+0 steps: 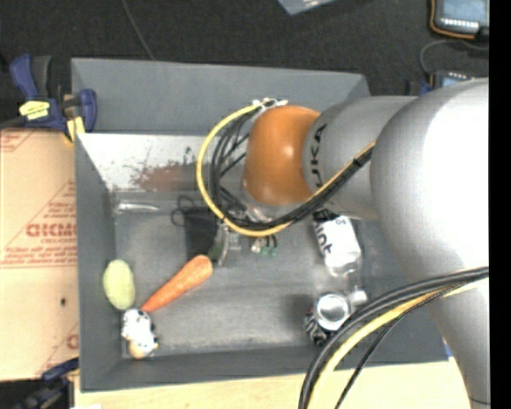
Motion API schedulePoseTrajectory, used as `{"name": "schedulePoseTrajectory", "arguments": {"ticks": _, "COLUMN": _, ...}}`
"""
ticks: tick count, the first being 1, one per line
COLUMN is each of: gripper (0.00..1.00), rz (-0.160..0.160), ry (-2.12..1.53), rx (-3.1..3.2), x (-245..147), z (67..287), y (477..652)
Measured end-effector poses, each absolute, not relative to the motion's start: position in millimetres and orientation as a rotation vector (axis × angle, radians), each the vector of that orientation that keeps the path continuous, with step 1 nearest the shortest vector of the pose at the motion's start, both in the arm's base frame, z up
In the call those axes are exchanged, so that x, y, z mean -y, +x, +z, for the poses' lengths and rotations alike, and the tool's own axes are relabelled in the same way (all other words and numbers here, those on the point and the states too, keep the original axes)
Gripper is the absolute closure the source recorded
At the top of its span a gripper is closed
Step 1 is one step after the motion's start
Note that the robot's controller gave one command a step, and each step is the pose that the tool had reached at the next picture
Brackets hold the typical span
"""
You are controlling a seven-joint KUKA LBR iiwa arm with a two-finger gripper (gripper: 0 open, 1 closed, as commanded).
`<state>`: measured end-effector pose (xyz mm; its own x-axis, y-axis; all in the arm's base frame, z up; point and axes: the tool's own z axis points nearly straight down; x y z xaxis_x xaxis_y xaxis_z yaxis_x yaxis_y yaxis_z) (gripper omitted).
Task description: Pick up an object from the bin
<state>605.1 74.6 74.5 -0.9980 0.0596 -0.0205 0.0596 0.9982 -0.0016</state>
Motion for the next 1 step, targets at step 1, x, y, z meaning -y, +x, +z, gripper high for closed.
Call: {"name": "schedulePoseTrajectory", "arguments": {"ticks": 1, "gripper": 1.0, "rz": -0.004, "ry": 0.097, "rx": -3.129, "x": -76.4, "z": 107.6, "y": 607.6}}
